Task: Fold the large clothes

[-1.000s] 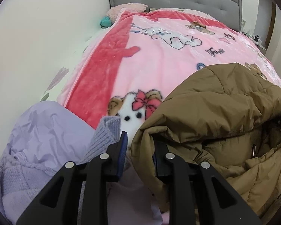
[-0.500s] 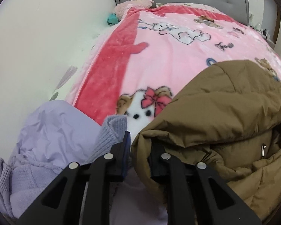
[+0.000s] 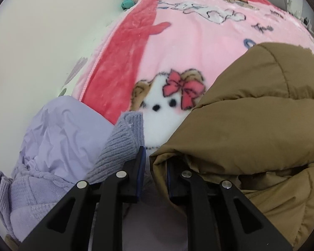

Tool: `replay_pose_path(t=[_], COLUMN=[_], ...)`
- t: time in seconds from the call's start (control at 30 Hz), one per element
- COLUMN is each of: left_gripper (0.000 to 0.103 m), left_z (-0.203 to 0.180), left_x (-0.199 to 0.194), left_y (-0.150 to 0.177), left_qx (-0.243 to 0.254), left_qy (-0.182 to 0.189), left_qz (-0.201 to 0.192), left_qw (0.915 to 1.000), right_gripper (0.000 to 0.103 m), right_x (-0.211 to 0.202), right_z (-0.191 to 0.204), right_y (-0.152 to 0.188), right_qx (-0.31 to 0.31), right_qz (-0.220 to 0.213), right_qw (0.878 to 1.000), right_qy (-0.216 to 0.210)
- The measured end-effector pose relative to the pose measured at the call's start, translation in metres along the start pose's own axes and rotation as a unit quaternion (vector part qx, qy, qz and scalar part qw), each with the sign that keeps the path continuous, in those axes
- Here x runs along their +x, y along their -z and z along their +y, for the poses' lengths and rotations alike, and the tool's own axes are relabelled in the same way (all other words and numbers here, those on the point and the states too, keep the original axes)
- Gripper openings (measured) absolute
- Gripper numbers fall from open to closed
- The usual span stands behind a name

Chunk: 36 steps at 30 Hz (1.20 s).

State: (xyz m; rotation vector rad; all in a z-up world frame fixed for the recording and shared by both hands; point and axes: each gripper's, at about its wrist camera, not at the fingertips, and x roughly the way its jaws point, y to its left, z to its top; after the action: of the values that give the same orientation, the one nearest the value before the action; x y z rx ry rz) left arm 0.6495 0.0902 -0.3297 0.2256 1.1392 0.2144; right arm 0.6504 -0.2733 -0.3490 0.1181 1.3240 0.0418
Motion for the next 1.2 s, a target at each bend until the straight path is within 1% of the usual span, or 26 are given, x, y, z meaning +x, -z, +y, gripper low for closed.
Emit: replay_pose_path(t=[0.03, 0.07, 0.1, 0.13, 0.2, 0.23, 0.27, 0.3, 0.33, 0.37, 0.43, 0.47, 0.5, 0.53, 0.57, 0.6, 0.63, 0.67, 0.7, 0.77, 0.8, 0.87, 0.93, 1.0, 1.1, 1.2], left_gripper=[0.02, 0.02, 0.021, 0.024, 0.035, 0.048, 0.062, 0.069, 0.077, 0.078, 0.078, 0.078, 0.078, 0.078, 0.078, 0.078, 0.078, 0.078, 0.078, 0.078, 0.078, 0.077, 0.075, 0.075, 0.076, 0.076], left_z=[0.0, 0.001, 0.005, 0.012, 0.026, 0.034, 0.046, 0.052, 0.059, 0.07, 0.081, 0.085, 0.087, 0.086, 0.081, 0.074, 0.066, 0.055, 0.042, 0.02, 0.012, 0.005, 0.01, 0.017, 0.023, 0.011], left_x=[0.0, -0.002, -0.006, -0.012, -0.025, -0.032, -0.044, -0.052, -0.06, -0.073, -0.088, -0.096, -0.102, -0.104, -0.101, -0.099, -0.096, -0.093, -0.086, -0.07, -0.061, -0.041, -0.025, -0.004, 0.01, 0.015], left_y=[0.001, 0.001, 0.003, 0.006, 0.008, 0.01, 0.014, 0.016, 0.02, 0.026, 0.029, 0.029, 0.026, 0.02, 0.011, 0.004, -0.003, -0.01, -0.018, -0.028, -0.031, -0.031, -0.025, -0.015, -0.008, -0.008], left_qx=[0.003, 0.002, 0.0, -0.005, -0.021, -0.037, -0.055, -0.064, -0.073, -0.085, -0.095, -0.101, -0.107, -0.109, -0.104, -0.101, -0.097, -0.09, -0.076, -0.051, -0.041, -0.039, -0.048, -0.056, -0.066, -0.044], left_qy=[-0.001, 0.003, 0.015, 0.029, 0.055, 0.068, 0.088, 0.094, 0.097, 0.107, 0.124, 0.132, 0.137, 0.144, 0.16, 0.174, 0.189, 0.204, 0.207, 0.196, 0.183, 0.167, 0.158, 0.167, 0.173, 0.14], left_qz=[-0.002, -0.007, -0.017, -0.033, -0.056, -0.065, -0.08, -0.095, -0.112, -0.138, -0.163, -0.182, -0.196, -0.197, -0.186, -0.176, -0.166, -0.155, -0.142, -0.112, -0.099, -0.068, -0.048, -0.019, -0.009, -0.007], left_qw=[1.0, 1.0, 0.9997, 0.999, 0.9967, 0.9949, 0.9913, 0.989, 0.9864, 0.981, 0.9742, 0.9692, 0.9652, 0.9637, 0.9637, 0.9636, 0.963, 0.9625, 0.9649, 0.9729, 0.9773, 0.9829, 0.9851, 0.9842, 0.9827, 0.9892], right_gripper=[0.008, 0.012, 0.013, 0.013, 0.023, 0.026, 0.036, 0.044, 0.045, 0.045, 0.045, 0.045, 0.045, 0.045, 0.043, 0.039, 0.037, 0.036, 0.036, 0.036, 0.036, 0.036, 0.036, 0.035, 0.035, 0.035], right_x=[0.001, -0.002, -0.009, -0.015, -0.035, -0.042, -0.054, -0.065, -0.077, -0.087, -0.104, -0.115, -0.12, -0.122, -0.119, -0.114, -0.108, -0.104, -0.098, -0.089, -0.084, -0.073, -0.063, -0.049, -0.028, -0.013], right_z=[0.002, 0.003, 0.003, 0.002, -0.007, -0.012, -0.017, -0.022, -0.025, -0.025, -0.018, -0.012, -0.005, 0.002, 0.016, 0.024, 0.036, 0.043, 0.051, 0.06, 0.064, 0.065, 0.062, 0.055, 0.045, 0.047], right_y=[0.001, 0.003, 0.005, 0.007, 0.014, 0.017, 0.022, 0.026, 0.031, 0.034, 0.035, 0.035, 0.03, 0.025, 0.014, 0.005, -0.005, -0.012, -0.018, -0.022, -0.023, -0.02, -0.014, -0.009, -0.005, -0.004], right_qx=[-0.002, -0.01, -0.02, -0.024, -0.024, -0.02, -0.016, -0.014, -0.016, -0.022, -0.027, -0.037, -0.045, -0.054, -0.065, -0.071, -0.08, -0.088, -0.095, -0.101, -0.102, -0.11, -0.115, -0.114, -0.095, -0.093], right_qz=[-0.001, -0.013, -0.026, -0.037, -0.067, -0.078, -0.093, -0.109, -0.129, -0.147, -0.177, -0.202, -0.212, -0.218, -0.206, -0.194, -0.184, -0.181, -0.177, -0.161, -0.152, -0.134, -0.13, -0.116, -0.095, -0.086], right_qw=[1.0, 1.0, 0.999, 0.999, 0.997, 0.996, 0.993, 0.991, 0.987, 0.984, 0.978, 0.97, 0.966, 0.963, 0.963, 0.965, 0.967, 0.967, 0.968, 0.971, 0.974, 0.977, 0.979, 0.982, 0.985, 0.987], right_qy=[0.001, 0.003, -0.002, -0.008, -0.039, -0.05, -0.065, -0.079, -0.092, -0.102, -0.11, -0.13, -0.141, -0.152, -0.159, -0.159, -0.157, -0.156, -0.151, -0.142, -0.136, -0.121, -0.106, -0.099, -0.107, -0.094])
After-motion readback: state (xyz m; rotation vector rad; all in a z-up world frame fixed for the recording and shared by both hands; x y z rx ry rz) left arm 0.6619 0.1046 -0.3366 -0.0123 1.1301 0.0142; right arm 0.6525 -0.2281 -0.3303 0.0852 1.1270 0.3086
